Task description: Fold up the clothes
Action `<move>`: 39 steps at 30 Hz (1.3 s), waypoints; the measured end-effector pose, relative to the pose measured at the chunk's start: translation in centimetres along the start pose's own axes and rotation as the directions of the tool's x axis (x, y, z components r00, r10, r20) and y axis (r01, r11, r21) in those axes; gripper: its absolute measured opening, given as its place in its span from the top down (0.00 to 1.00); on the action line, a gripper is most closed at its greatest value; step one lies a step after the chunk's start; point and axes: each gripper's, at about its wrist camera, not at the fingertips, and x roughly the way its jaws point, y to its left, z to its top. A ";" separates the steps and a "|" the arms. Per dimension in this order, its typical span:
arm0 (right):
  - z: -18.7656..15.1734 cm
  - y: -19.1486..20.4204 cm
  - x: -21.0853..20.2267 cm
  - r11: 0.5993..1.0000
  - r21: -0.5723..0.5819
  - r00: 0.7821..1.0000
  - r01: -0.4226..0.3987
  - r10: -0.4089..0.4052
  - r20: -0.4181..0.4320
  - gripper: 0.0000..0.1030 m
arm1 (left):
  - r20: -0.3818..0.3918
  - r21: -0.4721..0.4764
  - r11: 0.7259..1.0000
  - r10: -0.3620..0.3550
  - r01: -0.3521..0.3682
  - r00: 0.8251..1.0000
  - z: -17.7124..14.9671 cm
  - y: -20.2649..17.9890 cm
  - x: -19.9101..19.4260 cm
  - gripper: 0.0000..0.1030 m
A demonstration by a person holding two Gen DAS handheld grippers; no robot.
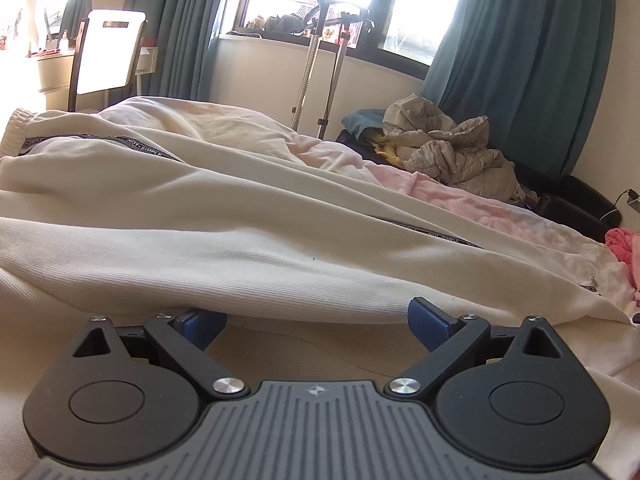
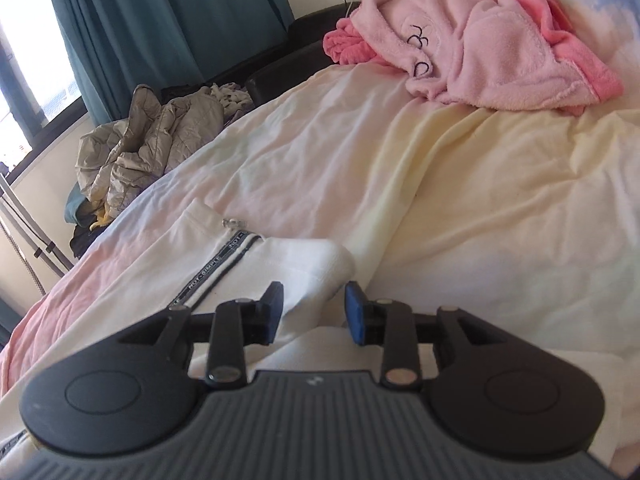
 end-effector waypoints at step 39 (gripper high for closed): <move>-0.5 -9.6 -17.2 0.942 0.290 0.982 -0.168 0.185 -0.032 0.41 | 0.018 -0.556 0.830 -0.021 0.028 1.000 3.0 11.6 -12.4 0.05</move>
